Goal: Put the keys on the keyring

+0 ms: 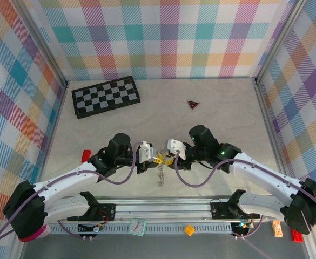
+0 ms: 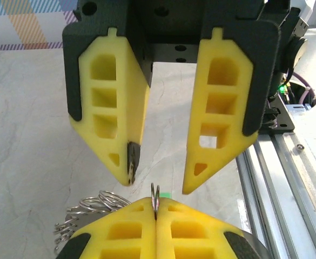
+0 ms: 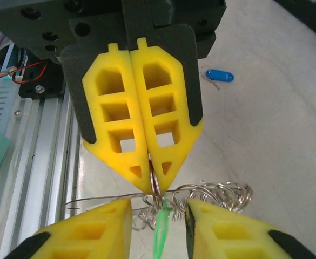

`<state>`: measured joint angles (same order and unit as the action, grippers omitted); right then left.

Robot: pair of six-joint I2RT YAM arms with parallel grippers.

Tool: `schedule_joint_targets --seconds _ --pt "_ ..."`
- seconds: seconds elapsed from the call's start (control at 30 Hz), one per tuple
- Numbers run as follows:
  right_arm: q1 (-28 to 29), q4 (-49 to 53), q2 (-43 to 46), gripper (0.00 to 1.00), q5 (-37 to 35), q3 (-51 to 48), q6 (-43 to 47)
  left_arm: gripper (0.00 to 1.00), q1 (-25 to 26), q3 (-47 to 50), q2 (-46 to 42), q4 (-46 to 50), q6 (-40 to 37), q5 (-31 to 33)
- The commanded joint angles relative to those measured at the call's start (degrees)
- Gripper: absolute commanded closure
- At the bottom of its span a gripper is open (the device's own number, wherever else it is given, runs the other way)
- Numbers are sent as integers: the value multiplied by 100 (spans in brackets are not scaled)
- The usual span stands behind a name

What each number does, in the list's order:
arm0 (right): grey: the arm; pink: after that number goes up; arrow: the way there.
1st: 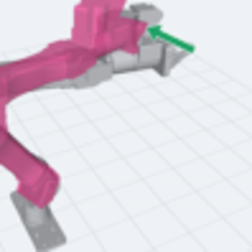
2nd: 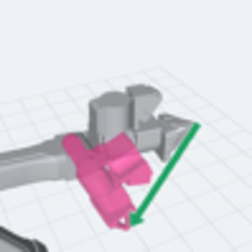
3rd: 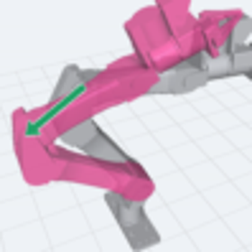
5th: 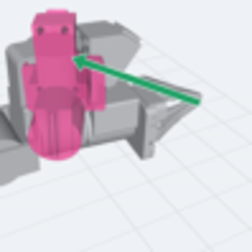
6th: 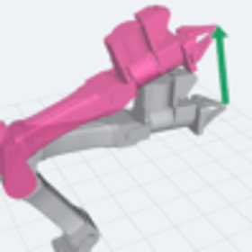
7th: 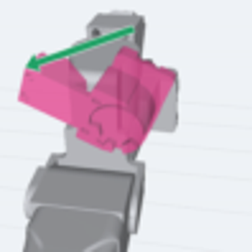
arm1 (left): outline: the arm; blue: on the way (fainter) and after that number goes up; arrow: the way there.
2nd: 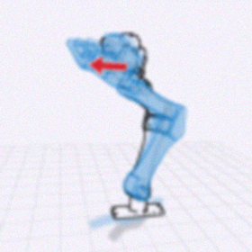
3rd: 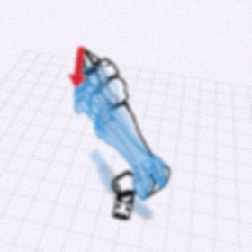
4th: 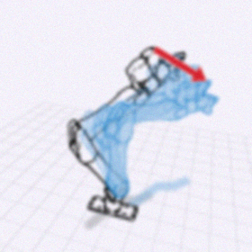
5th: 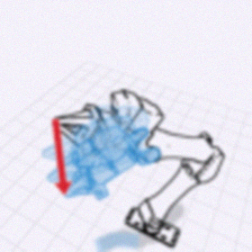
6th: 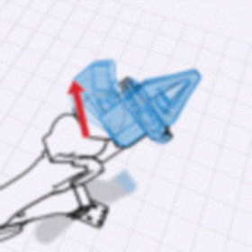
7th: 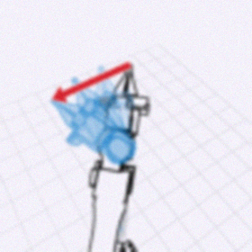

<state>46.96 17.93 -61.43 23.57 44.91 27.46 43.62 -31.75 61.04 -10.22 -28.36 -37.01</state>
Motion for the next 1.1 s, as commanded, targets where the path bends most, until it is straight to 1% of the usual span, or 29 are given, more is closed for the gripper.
schedule_joint_targets --seconds 0.0,0.27,0.4,0.5,0.6,0.9,1.07 --pt "47 -66 214 66 -116 -231 -251 100 7 57 -151 -332 -62 -117" --pt "50 -268 90 67 144 -358 -475 100 7 169 -261 -537 -8 -82" --pt "50 -924 17 66 312 -655 -770 100 7 306 -338 -921 240 13" --pt "50 -1456 -25 65 277 -878 -993 100 4 383 -381 -1081 426 4" --pt "53 -1756 -77 65 278 -1020 -1049 100 6 457 -443 -1166 546 -7" --pt "49 -2700 -446 62 714 -1295 -1304 100 7 564 -498 -1405 652 19" --pt "56 -2947 -467 66 899 -1387 -1435 100 6 582 -512 -1412 656 51"
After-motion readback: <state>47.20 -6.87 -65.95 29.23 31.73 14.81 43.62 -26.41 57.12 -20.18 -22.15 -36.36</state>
